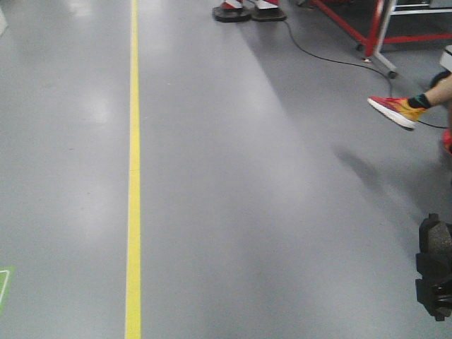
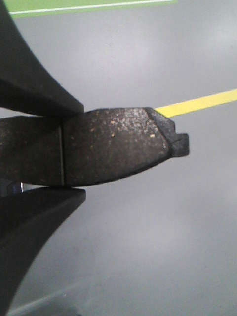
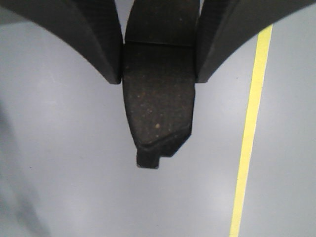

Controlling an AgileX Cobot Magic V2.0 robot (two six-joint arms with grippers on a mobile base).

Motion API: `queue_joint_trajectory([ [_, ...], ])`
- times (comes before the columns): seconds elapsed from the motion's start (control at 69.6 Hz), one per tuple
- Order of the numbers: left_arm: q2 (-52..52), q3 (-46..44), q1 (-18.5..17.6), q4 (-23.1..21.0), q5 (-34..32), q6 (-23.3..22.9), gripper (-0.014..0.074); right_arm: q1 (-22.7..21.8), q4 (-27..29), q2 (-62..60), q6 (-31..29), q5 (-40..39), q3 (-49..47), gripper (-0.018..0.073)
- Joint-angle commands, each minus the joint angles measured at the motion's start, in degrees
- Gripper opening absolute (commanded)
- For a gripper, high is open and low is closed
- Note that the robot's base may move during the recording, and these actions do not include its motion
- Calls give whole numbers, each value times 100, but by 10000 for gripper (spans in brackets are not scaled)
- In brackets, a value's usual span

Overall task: Move and align brake pads A on conveyor
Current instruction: 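Drive away from the table holding a pad in each gripper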

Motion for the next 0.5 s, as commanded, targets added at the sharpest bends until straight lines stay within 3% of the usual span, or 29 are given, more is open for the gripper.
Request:
queue_joint_trajectory([
  [0.0, -8, -160, -15, -49, -326, 10, -8, -35, -21, -22, -56, -431, -173, 25],
  [0.488, -8, -160, -15, -49, -321, 10, -8, -30, -21, -22, -56, -427, -173, 25],
])
